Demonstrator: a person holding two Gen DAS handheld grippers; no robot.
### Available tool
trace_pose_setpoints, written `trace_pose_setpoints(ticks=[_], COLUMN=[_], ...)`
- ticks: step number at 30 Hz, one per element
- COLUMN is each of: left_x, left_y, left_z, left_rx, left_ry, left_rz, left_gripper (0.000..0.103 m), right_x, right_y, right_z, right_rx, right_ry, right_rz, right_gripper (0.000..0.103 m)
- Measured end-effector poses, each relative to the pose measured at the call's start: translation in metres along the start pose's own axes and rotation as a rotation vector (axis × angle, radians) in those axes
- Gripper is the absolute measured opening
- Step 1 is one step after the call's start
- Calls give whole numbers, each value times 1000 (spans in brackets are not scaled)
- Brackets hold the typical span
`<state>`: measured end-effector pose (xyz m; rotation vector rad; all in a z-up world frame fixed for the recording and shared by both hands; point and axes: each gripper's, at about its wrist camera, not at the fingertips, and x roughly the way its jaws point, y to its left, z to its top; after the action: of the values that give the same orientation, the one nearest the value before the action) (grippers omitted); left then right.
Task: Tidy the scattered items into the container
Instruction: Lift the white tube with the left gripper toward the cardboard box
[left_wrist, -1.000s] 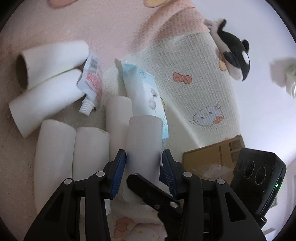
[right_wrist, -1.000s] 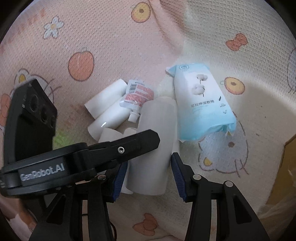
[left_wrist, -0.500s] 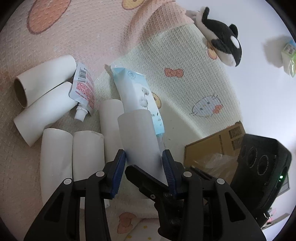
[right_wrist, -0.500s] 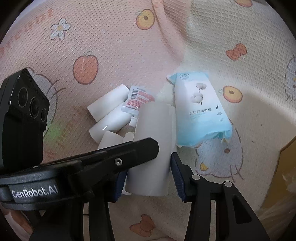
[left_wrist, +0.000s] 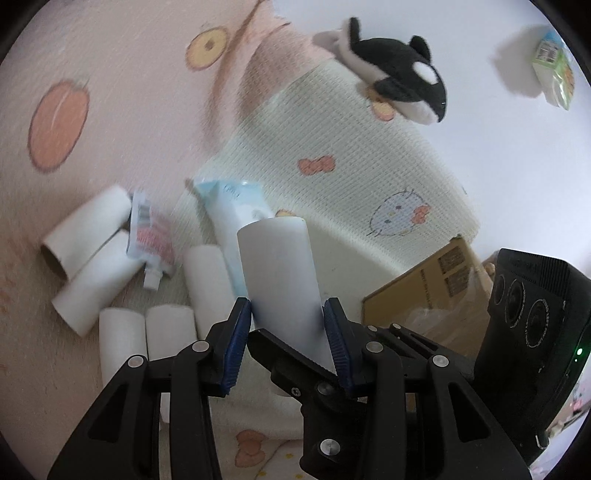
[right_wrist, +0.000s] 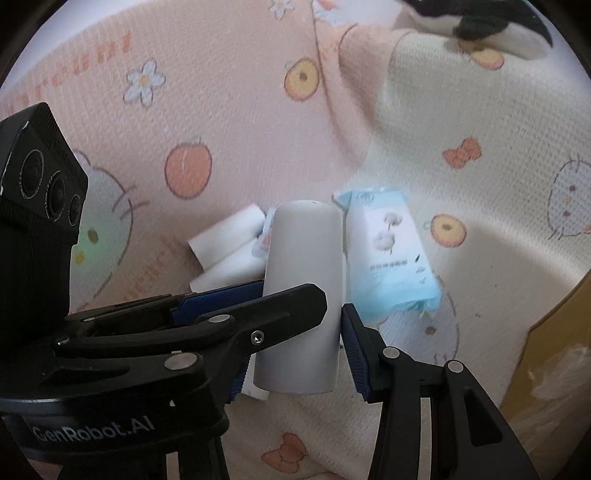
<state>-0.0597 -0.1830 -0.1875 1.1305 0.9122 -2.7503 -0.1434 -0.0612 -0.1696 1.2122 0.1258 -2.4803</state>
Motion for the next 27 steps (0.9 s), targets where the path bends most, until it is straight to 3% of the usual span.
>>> trace_pose_setpoints(ticks=[14, 18, 27], left_x=[-50, -57, -63], left_y=[-67, -88, -125], left_z=[44, 51, 61], left_rx=[228, 313, 387], left_ry=[-124, -151, -170], left_rz=[77, 105, 96], left_gripper=[45, 44, 43], right_x=[-62, -76, -104], right_y=[17, 15, 5], right_z=[53, 65, 75], right_rx=[-52, -64, -66], right_ry=[-178, -205, -225], right_rz=[-9, 0, -5], right_gripper=[44, 44, 45])
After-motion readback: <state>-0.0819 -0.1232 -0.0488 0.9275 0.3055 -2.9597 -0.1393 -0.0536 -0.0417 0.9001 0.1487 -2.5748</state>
